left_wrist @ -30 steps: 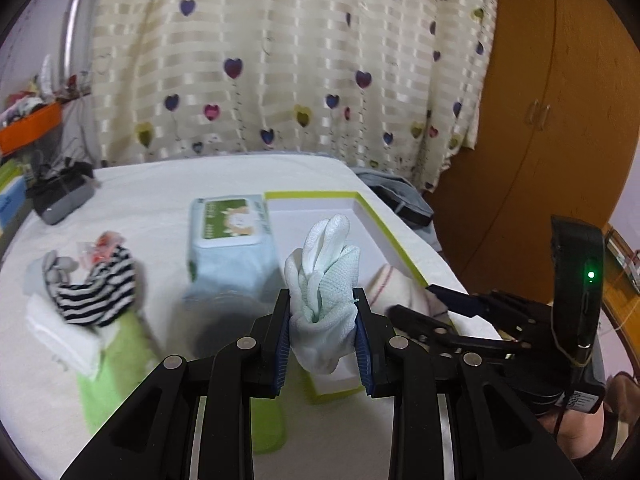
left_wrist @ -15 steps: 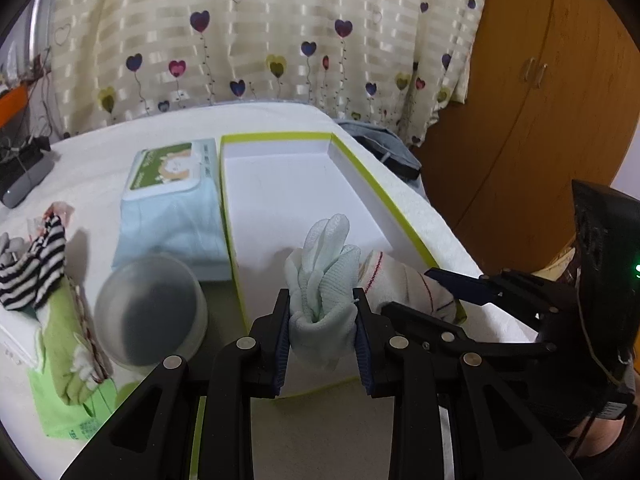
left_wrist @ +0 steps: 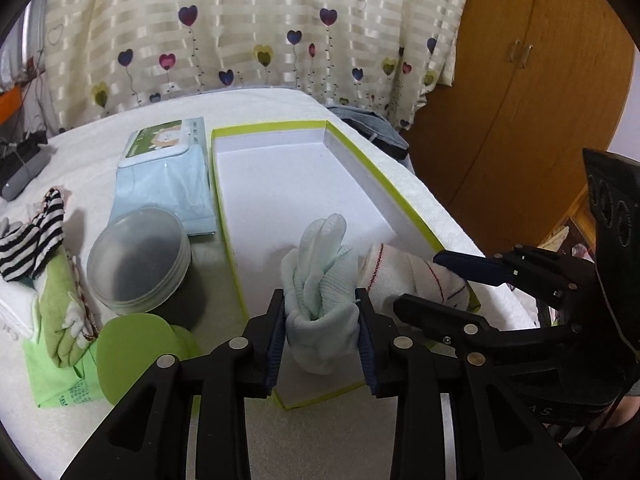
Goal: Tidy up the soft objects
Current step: 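Carry both socks over the yellow-green box with both tools, then open the left tool over the box while the right tool releases the rolled sock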
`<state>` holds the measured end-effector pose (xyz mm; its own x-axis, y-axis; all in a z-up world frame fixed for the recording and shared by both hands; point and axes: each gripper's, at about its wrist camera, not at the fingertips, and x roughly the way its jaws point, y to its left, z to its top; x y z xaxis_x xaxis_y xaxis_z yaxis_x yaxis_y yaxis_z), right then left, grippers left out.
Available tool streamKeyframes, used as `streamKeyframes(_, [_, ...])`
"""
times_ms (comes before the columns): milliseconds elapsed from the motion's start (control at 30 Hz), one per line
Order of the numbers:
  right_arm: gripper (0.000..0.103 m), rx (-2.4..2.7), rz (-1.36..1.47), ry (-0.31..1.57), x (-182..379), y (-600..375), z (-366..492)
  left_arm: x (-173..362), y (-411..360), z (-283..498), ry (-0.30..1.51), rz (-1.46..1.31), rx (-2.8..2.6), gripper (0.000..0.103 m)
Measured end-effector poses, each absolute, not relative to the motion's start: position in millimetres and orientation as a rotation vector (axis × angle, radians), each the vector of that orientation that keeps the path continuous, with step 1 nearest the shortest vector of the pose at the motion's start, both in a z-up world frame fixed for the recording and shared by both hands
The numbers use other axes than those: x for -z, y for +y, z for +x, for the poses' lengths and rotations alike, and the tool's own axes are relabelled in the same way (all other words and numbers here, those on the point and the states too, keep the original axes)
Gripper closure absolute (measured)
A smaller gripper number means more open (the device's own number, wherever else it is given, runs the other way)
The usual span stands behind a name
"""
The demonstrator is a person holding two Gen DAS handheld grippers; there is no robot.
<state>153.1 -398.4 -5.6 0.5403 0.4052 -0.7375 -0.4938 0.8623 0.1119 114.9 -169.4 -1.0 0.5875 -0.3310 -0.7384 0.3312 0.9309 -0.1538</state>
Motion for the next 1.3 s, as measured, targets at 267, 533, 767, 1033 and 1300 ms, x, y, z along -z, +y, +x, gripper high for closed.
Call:
streamKeyframes(267, [0.05,-0.512,-0.096,0.778,-10,-402,146,-12,-161,109,0.809,-0.032,0.401,0.064])
streamKeyframes(533, [0.05,-0.488,-0.061,0.739,-26,-404,134,-28,-147,97,0.752,-0.047,0.392,0.064])
streamKeyframes(767, [0.05,-0.493,-0.054,0.705,-43,-394,116,-44,-126,80,0.699,-0.068,0.362,0.064])
streamKeyframes(1033, [0.05,-0.519,-0.063,0.673,-55,-368,96,-49,-88,59,0.67,-0.096,0.312,0.064])
streamKeyframes(1300, [0.05,-0.554,-0.073,0.659,-60,-339,83,-48,-51,48,0.667,-0.114,0.237,0.064])
